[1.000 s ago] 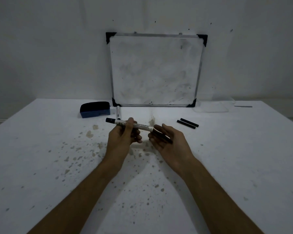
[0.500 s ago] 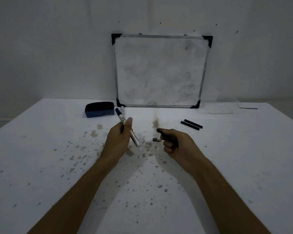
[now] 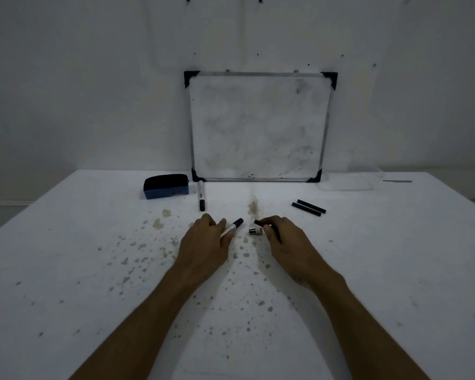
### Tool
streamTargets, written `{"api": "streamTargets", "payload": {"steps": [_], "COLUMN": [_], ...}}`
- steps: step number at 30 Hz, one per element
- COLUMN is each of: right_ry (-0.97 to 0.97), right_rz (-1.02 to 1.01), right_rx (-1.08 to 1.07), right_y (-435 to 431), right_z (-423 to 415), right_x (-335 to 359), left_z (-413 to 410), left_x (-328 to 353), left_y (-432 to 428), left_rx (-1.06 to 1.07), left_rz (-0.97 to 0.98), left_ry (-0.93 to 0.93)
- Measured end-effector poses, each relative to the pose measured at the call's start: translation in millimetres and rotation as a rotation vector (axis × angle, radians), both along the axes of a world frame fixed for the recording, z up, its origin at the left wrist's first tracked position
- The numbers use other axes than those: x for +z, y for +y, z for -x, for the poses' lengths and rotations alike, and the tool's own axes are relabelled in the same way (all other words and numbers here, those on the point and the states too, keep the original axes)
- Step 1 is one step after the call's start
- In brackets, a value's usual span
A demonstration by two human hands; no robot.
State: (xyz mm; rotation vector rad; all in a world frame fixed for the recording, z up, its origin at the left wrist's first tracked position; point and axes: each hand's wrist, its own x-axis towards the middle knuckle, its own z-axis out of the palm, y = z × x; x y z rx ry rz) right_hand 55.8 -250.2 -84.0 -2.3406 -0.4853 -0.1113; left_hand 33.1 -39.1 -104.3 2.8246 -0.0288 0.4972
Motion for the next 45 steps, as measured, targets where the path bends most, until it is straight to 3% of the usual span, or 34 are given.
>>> {"api": "streamTargets", "payload": {"steps": [6,8,11,15,20,23,27,38,45], "right_ry": [0.026,0.037,0.01,-0.034,-0.125,-0.155,-0.139,-0.078,0.125], "right_rz": [-0.07,-0.106,-0.158,-0.18,-0.181,-0.156,-0.116,0.067,0.33], "right_rx": [-0.094,-0.149,-0.227,-0.354,-0.53,-0.597,-0.558,-0.407,-0.251], "right_y": [-7.7,-19.4,-47.5,-101.1,-165.2,-195.7,-227.6,-236.0,-212.1], "right_z": [15.3,19.1,23.8,25.8,15.4,-0.1,-35.0,-200.5,-283.6], "right_x": [6.4,11.8,18.5,27.0,39.2,45.8,52.6,69.3,74.6], "left_z": [6.7,11.0,9.0,-12.2,-60.2,-85.3,-102.0,-119.7,-124.0], "left_x": [2.4,8.9,25.6,42.0,49.0,36.7,13.3,-9.0,-14.0], "left_y": [-2.3,-10.7,-37.3,-97.1,-185.0,-228.6,-262.2,-263.4,-265.4], "left_rx": [0.015,0.007,-0.131,-0.356,-0.477,-0.502,-0.488,-0.487,-0.466], "left_rz": [0.033,0.076,0.159,0.227,0.322,0.277,0.248,0.159,0.156], "left_ry": [-0.019,-0.104,-0.199,-0.13,-0.033,0.048,0.12,0.049,0.045]}}
